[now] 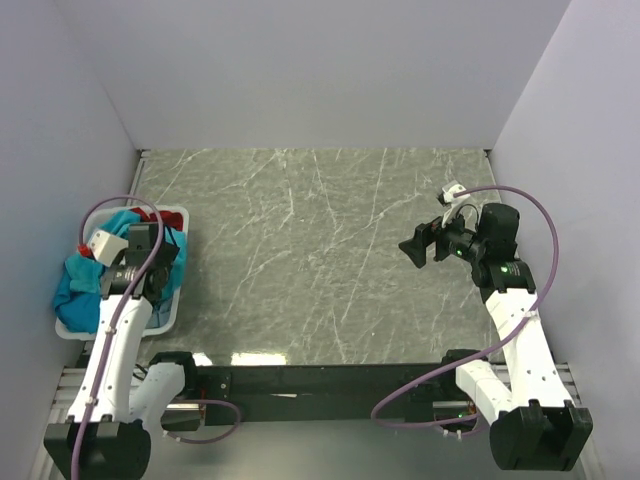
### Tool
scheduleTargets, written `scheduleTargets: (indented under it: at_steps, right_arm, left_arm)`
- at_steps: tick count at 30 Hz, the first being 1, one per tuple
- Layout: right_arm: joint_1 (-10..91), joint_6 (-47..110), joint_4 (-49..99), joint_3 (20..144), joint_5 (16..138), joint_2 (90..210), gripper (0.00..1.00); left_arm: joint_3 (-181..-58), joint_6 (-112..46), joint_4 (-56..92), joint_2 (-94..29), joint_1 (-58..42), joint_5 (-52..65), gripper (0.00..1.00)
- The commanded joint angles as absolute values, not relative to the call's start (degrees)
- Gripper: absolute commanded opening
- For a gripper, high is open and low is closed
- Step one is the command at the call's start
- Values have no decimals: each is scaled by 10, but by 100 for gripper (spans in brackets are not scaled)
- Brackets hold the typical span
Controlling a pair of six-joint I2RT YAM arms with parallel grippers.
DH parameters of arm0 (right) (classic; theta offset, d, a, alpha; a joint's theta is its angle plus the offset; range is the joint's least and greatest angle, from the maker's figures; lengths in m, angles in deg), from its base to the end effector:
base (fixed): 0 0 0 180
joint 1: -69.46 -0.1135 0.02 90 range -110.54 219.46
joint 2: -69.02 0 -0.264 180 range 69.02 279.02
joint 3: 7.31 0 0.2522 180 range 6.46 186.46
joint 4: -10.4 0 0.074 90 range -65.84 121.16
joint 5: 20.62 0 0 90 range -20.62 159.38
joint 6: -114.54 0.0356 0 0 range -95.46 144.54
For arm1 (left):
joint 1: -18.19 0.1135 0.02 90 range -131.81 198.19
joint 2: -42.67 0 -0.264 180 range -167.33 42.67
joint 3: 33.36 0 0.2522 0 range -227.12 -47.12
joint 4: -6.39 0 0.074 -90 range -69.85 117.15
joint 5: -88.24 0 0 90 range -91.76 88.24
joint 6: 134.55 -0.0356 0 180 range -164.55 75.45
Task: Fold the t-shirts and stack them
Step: Grab the tshirt from the pile, then move the tshirt to the center of the board
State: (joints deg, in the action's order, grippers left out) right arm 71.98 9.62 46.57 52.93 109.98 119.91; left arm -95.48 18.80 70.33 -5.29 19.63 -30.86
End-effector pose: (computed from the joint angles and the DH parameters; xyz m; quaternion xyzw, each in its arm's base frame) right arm 0.1933 0.0147 0.3137 -0.2670 0.7746 0.2176 0.5304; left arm 0.1551 0.0212 0.2910 -0.5599 0.7212 0.0311 0.4067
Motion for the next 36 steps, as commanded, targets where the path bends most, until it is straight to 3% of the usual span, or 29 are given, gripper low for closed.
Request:
scheduleTargets:
  at_steps: [1, 4, 5, 8, 9, 13, 15, 20, 27, 33, 36]
  right_arm:
    - [723, 91, 460, 538, 1103, 1193, 99]
    - [727, 89, 458, 536, 1096, 1193, 99]
    - [727, 88, 458, 535, 1097, 1196, 99]
    - [729, 88, 461, 536, 1097, 1204, 99]
    - [729, 88, 460, 537, 1096, 1206, 99]
    - [731, 89, 460, 537, 1097, 1206, 99]
    - [732, 92, 458, 535, 1099, 1203, 99]
    - [732, 90, 461, 539, 1102, 1208, 99]
    - [733, 88, 460, 537, 1095, 1208, 99]
    - [736, 86, 460, 537, 1094, 1209, 99]
    - [737, 85, 459, 537, 1089, 1207, 99]
  left_arm:
    - [-971, 206, 697, -76, 200, -374, 83]
    - [-976, 194, 669, -141, 207, -351, 74]
    - [-981, 198, 657, -170, 207, -345, 59]
    - [-1004, 196, 630, -197, 208, -342, 40]
    - [-1011, 193, 625, -199, 208, -342, 32]
    - [-1016, 126, 595, -171, 209, -345, 16]
    - [-1025, 57, 516, -111, 208, -318, 0]
    - [-1059, -81, 354, -12, 208, -151, 0]
    - [-1192, -10, 139, -157, 197, 210, 0]
    - [-1412, -90, 180, -319, 14, 206, 0]
    - [-1442, -90, 166, -361, -39, 206, 0]
